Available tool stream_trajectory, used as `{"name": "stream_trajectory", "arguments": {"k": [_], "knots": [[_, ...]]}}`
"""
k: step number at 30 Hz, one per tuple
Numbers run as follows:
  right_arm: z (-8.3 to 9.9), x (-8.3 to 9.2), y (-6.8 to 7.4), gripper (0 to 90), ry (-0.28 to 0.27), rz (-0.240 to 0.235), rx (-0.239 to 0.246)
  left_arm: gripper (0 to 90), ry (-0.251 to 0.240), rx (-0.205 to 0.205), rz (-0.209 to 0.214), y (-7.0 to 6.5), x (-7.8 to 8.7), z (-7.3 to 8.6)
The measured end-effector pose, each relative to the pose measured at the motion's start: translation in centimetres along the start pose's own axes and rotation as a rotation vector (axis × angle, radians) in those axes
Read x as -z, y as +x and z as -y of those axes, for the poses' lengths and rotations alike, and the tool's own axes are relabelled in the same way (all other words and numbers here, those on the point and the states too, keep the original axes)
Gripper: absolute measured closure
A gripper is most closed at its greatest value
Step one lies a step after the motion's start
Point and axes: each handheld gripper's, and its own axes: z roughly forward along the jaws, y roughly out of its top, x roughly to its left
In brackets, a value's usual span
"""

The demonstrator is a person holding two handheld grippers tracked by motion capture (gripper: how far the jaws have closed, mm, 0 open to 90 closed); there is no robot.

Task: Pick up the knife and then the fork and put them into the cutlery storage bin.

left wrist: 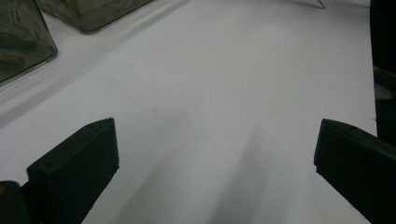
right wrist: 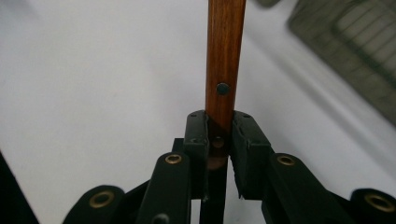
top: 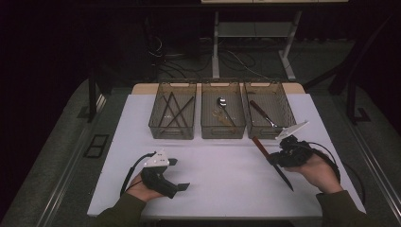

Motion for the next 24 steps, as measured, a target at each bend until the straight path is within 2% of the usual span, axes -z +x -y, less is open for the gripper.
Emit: {"name": "stream_trajectory", "arguments": {"k": [4, 12, 20, 24], "knots": [[0.1, 1.0, -0.8, 77.4, -0.081, 0.016, -0.032, 0.0, 0.000, 0.001, -0.001, 0.0, 0.0, 0.0], [0.3, 2.2, -2.2, 77.5, -0.194, 0.026, -0.086, 0.0, 0.000, 0.003, -0.001, 0.0, 0.0, 0.0], [0.0, 3.8, -3.3, 77.4, -0.268, 0.053, -0.111, 0.0, 0.000, 0.005, 0.000, 0.0, -0.1, 0.0], [-1.0, 5.2, -4.0, 77.4, -0.308, 0.093, -0.116, 0.0, 0.001, 0.005, 0.000, 0.0, -0.1, 0.0]]}}
